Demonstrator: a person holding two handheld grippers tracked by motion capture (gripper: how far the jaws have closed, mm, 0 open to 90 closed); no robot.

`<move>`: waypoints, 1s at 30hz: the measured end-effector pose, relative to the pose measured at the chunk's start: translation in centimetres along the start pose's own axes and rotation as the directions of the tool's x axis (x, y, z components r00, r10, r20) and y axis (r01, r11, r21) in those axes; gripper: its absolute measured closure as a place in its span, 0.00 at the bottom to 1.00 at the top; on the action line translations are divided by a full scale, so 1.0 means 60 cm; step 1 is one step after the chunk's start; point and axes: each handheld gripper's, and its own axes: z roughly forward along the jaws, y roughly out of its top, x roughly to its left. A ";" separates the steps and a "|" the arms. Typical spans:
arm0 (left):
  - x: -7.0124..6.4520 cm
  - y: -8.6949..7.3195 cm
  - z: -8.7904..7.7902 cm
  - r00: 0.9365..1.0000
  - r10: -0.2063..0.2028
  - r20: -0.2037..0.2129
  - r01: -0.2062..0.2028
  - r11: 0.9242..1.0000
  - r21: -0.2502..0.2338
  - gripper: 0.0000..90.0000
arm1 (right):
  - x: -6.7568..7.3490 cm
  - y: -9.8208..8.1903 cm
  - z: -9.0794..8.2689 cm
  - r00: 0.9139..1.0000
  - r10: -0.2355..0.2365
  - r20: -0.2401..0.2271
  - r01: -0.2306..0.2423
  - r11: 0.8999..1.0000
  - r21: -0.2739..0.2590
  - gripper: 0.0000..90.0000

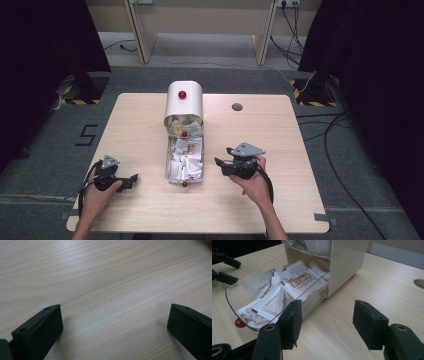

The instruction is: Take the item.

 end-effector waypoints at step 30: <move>0.000 0.000 0.000 1.000 -0.001 0.000 0.001 1.000 0.000 0.00 | 0.026 0.020 0.020 0.998 -0.018 -0.066 0.017 1.000 -0.023 0.47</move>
